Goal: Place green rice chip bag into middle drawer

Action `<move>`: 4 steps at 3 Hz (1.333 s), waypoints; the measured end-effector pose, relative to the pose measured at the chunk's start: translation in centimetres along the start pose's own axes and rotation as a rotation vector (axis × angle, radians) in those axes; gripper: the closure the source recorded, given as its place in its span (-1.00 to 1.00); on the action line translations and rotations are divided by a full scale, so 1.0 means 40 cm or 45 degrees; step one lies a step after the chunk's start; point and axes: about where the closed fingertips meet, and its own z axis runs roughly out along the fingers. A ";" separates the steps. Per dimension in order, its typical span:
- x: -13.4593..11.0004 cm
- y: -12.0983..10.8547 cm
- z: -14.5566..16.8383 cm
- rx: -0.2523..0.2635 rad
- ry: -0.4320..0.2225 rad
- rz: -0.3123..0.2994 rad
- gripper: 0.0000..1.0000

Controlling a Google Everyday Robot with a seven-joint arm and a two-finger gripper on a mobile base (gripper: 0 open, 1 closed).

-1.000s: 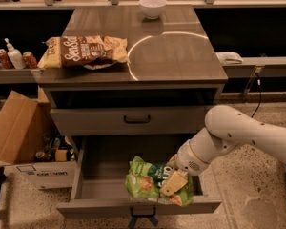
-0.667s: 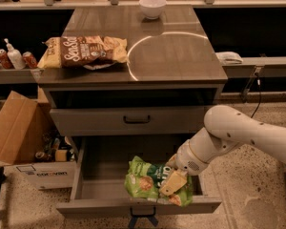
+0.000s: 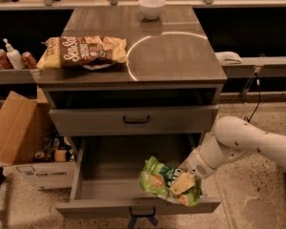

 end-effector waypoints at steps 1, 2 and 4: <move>0.064 -0.118 0.007 0.130 -0.065 0.118 1.00; 0.067 -0.226 0.009 0.224 -0.111 0.145 1.00; -0.038 -0.376 0.036 0.257 -0.117 0.087 0.64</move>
Offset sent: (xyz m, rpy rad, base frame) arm 0.1074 -0.0790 -0.0637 -0.0481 -0.1778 -0.2870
